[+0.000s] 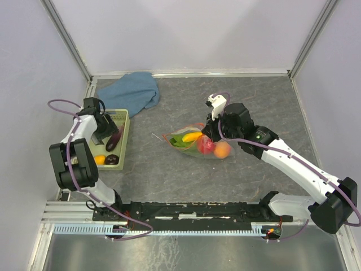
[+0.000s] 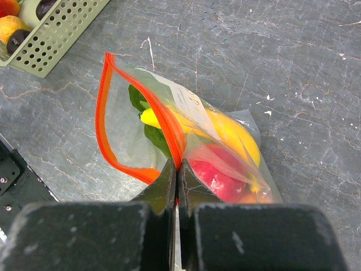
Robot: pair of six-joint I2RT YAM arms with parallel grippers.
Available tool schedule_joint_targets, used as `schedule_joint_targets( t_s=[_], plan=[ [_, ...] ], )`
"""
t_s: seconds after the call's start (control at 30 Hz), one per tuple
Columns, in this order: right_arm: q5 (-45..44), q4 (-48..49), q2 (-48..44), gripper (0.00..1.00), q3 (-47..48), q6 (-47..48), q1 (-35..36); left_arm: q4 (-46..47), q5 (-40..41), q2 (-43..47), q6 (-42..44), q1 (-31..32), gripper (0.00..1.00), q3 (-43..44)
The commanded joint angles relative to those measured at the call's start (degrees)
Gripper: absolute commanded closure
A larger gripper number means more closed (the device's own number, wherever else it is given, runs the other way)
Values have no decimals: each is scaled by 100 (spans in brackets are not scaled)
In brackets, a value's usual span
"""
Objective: Place the food in the zip-top bag and seal the zipper
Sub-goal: Pick up the fake vegetable from the bin.
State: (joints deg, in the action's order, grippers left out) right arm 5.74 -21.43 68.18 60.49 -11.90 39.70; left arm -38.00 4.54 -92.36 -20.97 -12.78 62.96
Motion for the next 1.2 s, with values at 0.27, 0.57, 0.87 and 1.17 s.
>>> schedule_joint_targets(
  t_s=[0.27, 0.57, 0.87, 1.17],
  plan=[
    [-55, 301, -178, 98, -43, 39, -6, -81, -50, -173, 348, -18, 16, -38],
    [-56, 324, -130, 98, -41, 30, 0, -17, -773, -446, 483, 1, 15, -209],
    [-56, 328, -129, 98, -50, 30, -3, -14, -926, -517, 515, 65, 19, -327],
    [-55, 359, -117, 98, -57, 13, -2, 12, -470, -235, 377, 65, 52, -266]
  ],
)
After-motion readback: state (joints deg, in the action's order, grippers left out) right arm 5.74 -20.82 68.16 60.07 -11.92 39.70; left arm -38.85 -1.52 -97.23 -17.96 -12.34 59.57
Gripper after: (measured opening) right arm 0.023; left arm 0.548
